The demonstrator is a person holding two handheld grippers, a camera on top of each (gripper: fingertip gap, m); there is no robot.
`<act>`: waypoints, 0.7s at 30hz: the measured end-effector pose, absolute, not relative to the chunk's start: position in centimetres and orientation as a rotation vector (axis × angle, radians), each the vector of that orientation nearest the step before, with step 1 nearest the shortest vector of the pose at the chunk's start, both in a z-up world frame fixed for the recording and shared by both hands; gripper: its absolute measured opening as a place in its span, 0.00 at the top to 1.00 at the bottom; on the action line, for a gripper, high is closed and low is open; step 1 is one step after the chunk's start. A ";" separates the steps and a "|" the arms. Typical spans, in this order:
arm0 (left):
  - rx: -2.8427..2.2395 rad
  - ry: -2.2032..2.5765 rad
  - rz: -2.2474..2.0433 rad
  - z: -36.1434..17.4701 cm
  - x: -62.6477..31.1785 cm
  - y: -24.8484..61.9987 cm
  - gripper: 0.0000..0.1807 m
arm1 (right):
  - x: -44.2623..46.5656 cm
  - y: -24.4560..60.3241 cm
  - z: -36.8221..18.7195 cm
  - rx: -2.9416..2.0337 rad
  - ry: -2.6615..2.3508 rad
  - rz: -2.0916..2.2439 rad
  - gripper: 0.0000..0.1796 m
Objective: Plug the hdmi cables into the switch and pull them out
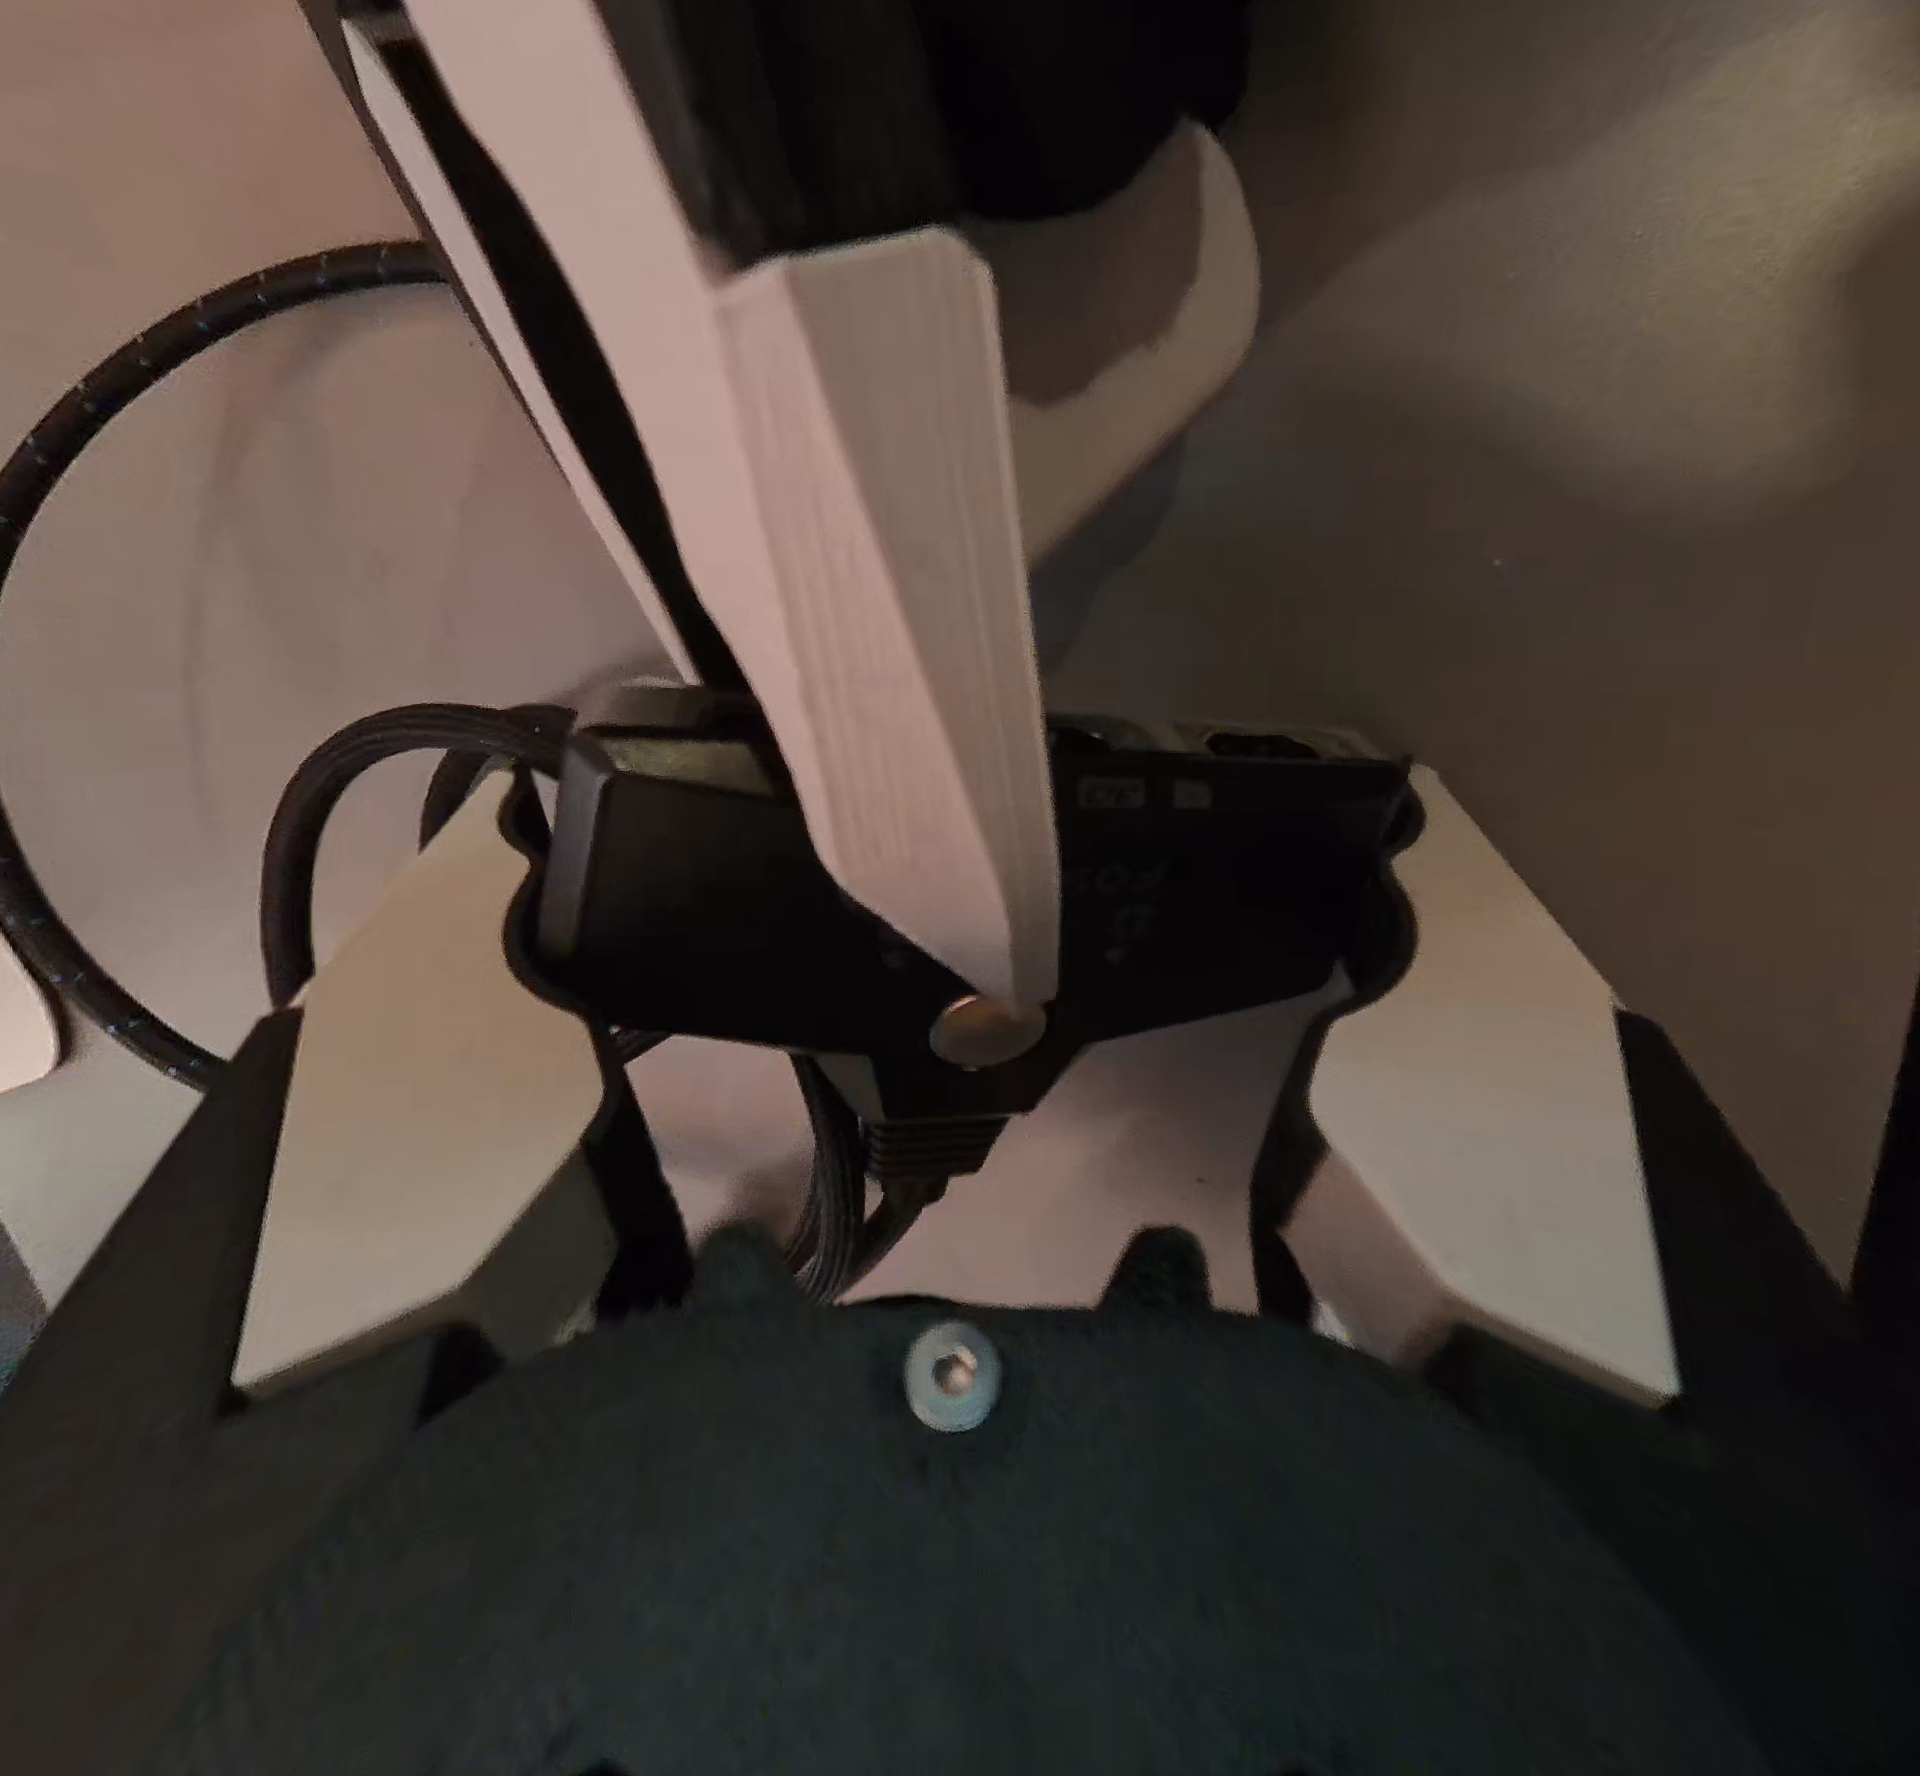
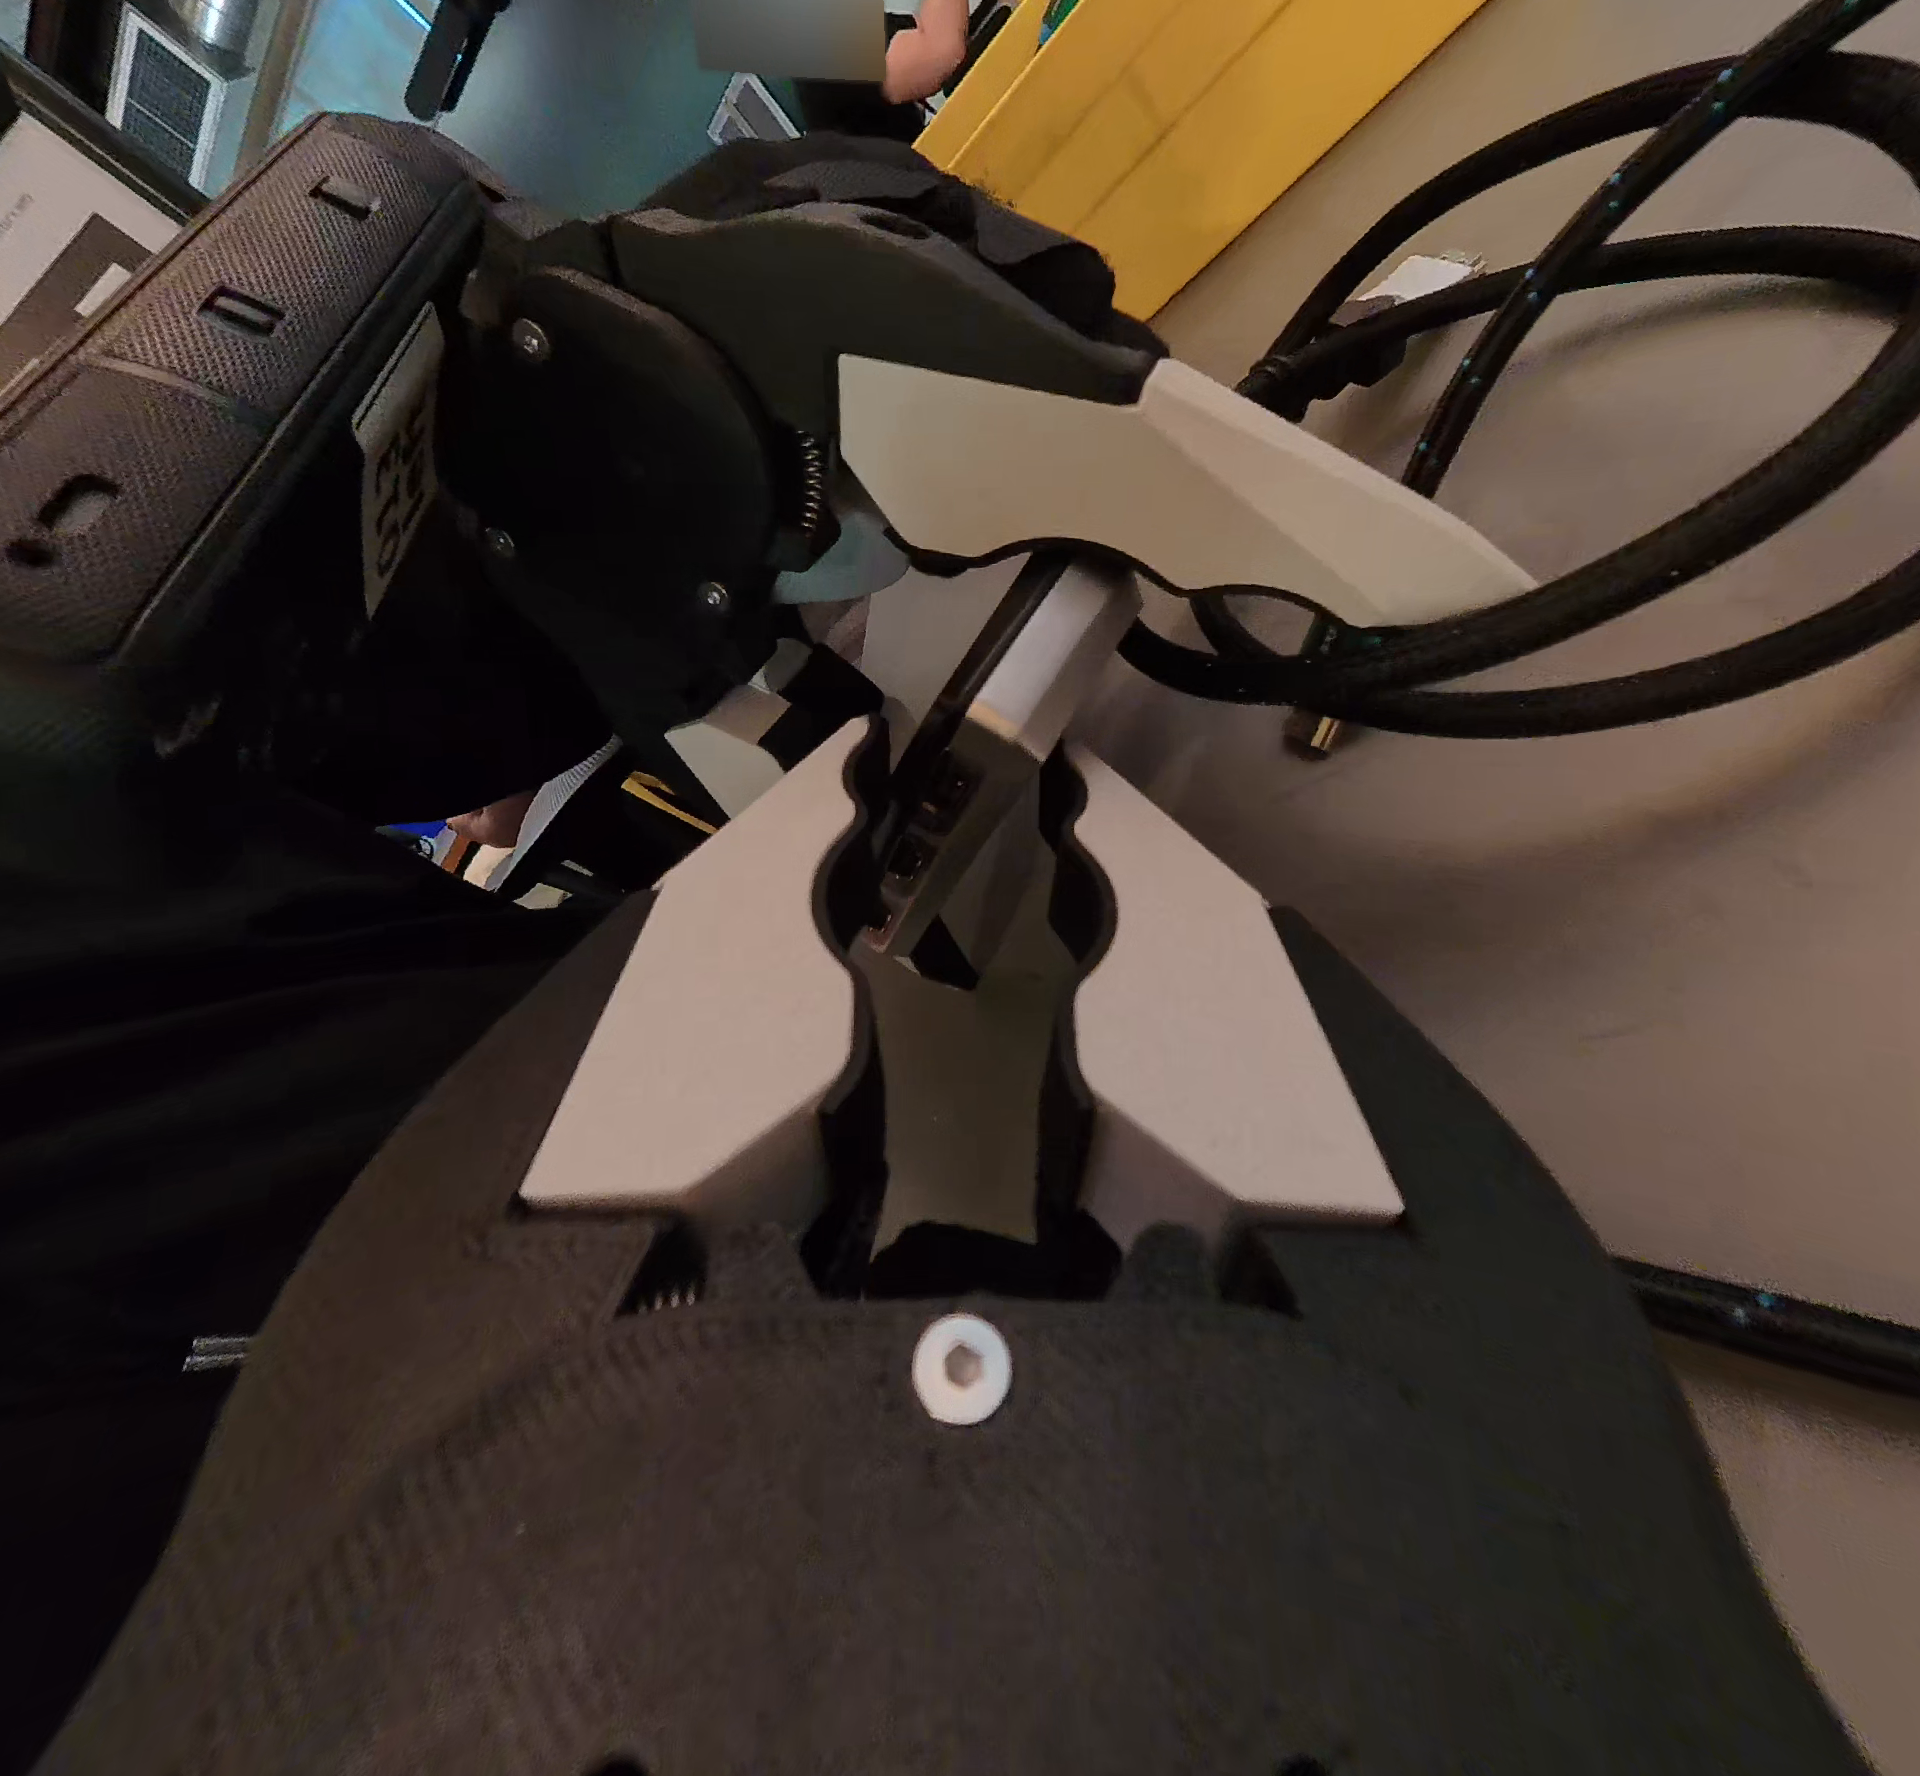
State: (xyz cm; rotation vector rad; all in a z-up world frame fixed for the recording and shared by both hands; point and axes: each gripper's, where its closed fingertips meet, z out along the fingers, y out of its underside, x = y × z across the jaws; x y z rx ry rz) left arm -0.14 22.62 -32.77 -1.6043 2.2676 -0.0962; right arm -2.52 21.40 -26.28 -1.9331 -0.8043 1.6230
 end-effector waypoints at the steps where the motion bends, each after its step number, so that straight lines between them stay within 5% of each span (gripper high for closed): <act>1: -1.613 2.262 -0.091 -32.8 -0.2 22.7 0.18 | -2.5 21.4 -26.3 -1.934 -0.802 1.622 0.86; 8: -1.672 2.160 -0.122 -32.1 -0.1 23.3 0.20 | -2.6 21.9 -25.8 -1.906 -0.771 1.616 0.84; 9: -1.679 2.138 -0.138 -31.8 -0.2 23.5 0.27 | -2.5 22.2 -25.6 -1.899 -0.752 1.615 0.84; 21: -1.741 1.999 -0.273 -30.5 -1.5 23.8 0.27 | -1.0 24.0 -25.3 -1.906 -0.704 1.445 0.80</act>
